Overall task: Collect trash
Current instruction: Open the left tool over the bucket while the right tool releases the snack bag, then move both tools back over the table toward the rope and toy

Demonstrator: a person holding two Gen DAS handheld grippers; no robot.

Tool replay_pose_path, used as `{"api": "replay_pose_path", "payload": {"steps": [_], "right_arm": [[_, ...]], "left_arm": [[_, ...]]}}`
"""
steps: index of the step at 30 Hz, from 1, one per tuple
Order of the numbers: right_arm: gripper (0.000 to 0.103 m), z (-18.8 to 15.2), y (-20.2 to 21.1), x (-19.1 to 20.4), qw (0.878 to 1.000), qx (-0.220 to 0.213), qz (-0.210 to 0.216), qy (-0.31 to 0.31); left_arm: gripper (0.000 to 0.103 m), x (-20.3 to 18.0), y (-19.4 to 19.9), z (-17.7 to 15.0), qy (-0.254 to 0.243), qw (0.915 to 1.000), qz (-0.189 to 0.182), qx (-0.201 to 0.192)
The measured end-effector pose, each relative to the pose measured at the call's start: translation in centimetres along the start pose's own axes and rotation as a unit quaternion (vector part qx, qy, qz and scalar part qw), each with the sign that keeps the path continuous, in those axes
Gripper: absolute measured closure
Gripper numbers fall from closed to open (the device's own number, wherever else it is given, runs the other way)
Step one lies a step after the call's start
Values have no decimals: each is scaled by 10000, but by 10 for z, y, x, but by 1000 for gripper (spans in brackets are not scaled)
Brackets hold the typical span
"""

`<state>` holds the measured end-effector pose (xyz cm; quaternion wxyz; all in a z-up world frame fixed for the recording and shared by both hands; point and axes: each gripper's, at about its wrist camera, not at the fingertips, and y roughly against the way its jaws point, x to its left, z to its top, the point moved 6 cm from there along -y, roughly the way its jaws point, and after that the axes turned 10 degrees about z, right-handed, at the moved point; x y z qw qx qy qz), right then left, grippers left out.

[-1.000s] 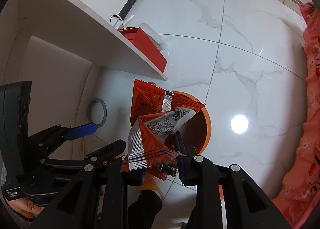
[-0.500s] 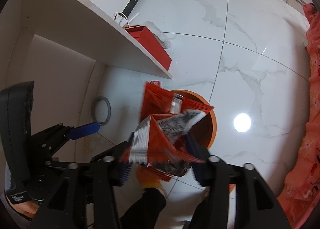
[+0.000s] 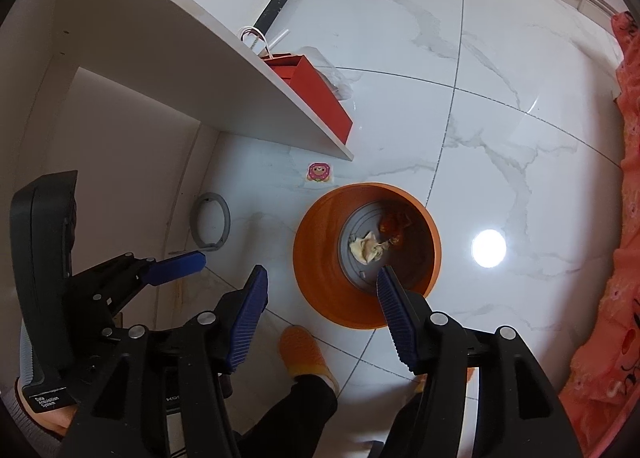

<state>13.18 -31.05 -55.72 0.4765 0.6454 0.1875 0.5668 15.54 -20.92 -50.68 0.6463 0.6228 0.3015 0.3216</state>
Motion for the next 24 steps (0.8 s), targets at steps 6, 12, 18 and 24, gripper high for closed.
{"api": "replay_pose_path", "payload": {"steps": [6, 12, 18, 24], "right_arm": [[45, 0, 18, 7, 10000, -77, -21, 30], [45, 3, 62, 24, 9994, -294, -55, 154], [45, 2, 120, 58, 9977, -478, -32, 471], [45, 0, 177, 107, 9934, -708, 100, 898]], "left_arm": [[27, -6, 21, 0, -84, 9999, 42, -107], [27, -10, 57, -3, -48, 9995, 36, -303], [27, -14, 114, -7, 39, 9983, 36, -586], [27, -8, 178, -14, 207, 9947, 112, -1003]]}}
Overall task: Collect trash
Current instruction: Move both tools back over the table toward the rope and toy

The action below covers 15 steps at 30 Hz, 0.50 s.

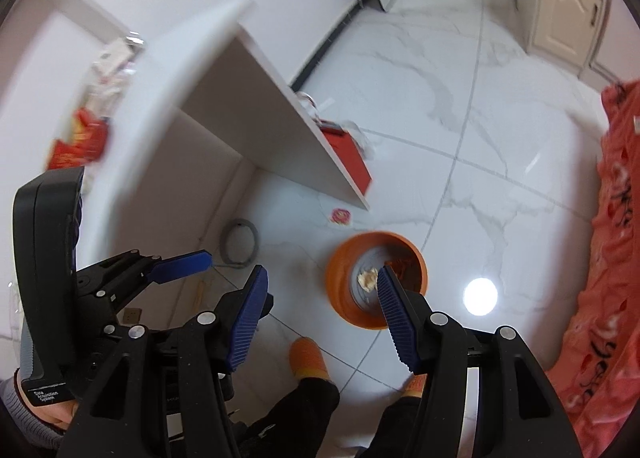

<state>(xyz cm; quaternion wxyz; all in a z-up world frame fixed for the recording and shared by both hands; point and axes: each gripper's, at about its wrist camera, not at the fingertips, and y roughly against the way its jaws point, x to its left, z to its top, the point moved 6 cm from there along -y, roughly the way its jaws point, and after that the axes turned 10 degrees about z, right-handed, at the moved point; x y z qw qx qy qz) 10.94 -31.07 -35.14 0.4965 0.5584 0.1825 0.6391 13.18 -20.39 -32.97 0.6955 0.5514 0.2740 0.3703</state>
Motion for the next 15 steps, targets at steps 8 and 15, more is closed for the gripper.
{"api": "replay_pose_path", "payload": {"steps": [8, 15], "right_arm": [[45, 13, 56, 85, 9963, -269, 333, 751], [45, 21, 80, 145, 9876, -407, 587, 1399]], "left_arm": [[27, 27, 90, -2, 410, 9968, 221, -651], [20, 57, 139, -16, 875, 9884, 638, -1066]]}}
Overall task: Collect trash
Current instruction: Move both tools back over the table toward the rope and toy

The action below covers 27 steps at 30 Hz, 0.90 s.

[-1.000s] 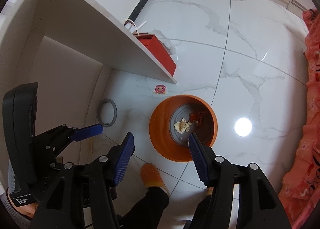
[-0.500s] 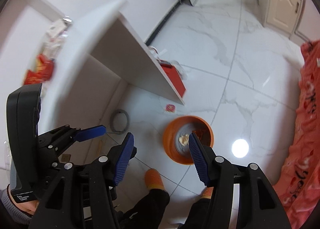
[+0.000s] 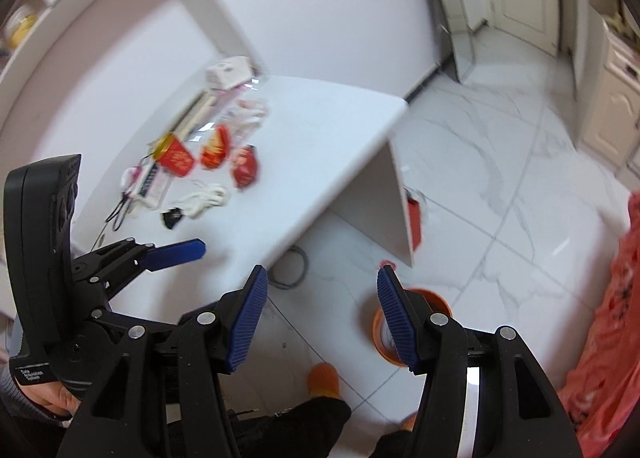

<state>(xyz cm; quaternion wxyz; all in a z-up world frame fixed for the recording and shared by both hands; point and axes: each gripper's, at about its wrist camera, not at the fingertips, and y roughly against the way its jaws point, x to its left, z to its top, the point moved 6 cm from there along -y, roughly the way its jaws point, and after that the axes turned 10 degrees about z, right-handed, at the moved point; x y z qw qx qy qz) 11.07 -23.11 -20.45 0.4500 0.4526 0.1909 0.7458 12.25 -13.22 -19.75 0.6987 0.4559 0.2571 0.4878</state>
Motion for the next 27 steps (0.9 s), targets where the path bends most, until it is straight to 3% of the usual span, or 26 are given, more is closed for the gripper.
{"api": "replay_pose_path", "payload": {"steps": [16, 27], "right_arm": [[43, 38, -22, 82, 9949, -8, 404, 920], [43, 65, -67, 90, 9947, 166, 314, 969]], "left_arm": [[18, 97, 38, 2, 780, 9941, 670, -357], [17, 128, 9, 10, 589, 9953, 752, -135]]}}
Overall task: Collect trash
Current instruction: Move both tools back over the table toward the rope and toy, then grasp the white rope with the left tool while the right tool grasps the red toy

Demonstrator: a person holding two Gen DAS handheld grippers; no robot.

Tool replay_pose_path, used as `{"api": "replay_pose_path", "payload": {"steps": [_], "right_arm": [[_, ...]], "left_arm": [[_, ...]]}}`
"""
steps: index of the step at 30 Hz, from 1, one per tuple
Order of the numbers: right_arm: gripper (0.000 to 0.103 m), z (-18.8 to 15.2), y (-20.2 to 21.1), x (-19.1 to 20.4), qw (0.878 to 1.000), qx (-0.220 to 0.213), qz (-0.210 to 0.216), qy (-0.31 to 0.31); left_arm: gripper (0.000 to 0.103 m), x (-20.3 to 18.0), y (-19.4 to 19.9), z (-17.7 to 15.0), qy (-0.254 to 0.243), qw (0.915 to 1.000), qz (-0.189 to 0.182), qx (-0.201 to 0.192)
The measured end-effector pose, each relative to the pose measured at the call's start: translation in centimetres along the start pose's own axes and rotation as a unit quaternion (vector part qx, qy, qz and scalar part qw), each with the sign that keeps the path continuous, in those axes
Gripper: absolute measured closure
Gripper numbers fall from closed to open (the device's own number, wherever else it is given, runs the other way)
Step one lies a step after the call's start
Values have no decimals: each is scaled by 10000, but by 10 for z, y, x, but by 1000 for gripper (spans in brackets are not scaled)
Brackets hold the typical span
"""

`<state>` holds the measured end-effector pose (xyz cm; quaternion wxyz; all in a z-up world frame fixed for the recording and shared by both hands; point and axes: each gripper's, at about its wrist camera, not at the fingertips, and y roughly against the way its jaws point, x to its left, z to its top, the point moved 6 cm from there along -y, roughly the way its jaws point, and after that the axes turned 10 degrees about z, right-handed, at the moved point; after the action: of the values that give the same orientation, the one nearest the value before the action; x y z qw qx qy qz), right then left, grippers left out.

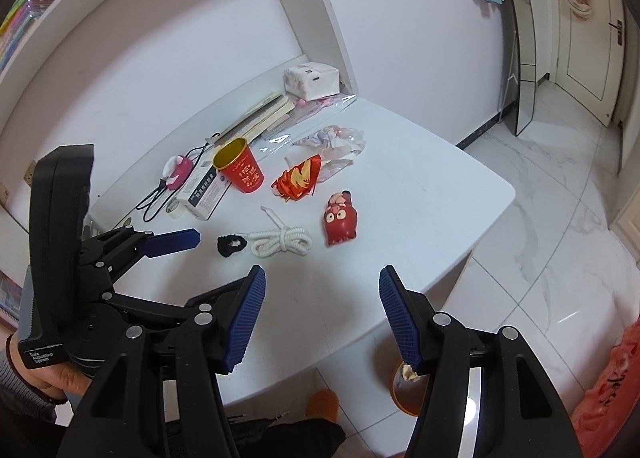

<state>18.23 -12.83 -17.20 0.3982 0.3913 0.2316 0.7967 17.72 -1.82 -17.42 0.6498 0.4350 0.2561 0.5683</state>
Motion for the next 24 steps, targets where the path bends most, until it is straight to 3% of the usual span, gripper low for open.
{"api": "replay_pose_path", "payload": {"steps": [15, 24], "right_arm": [[43, 23, -78, -16, 9993, 373, -73, -45], [43, 28, -117, -29, 9983, 545, -190, -31]], "left_arm": [[17, 21, -54, 14, -244, 9987, -263, 357], [17, 22, -89, 13, -774, 9948, -451, 482]]}}
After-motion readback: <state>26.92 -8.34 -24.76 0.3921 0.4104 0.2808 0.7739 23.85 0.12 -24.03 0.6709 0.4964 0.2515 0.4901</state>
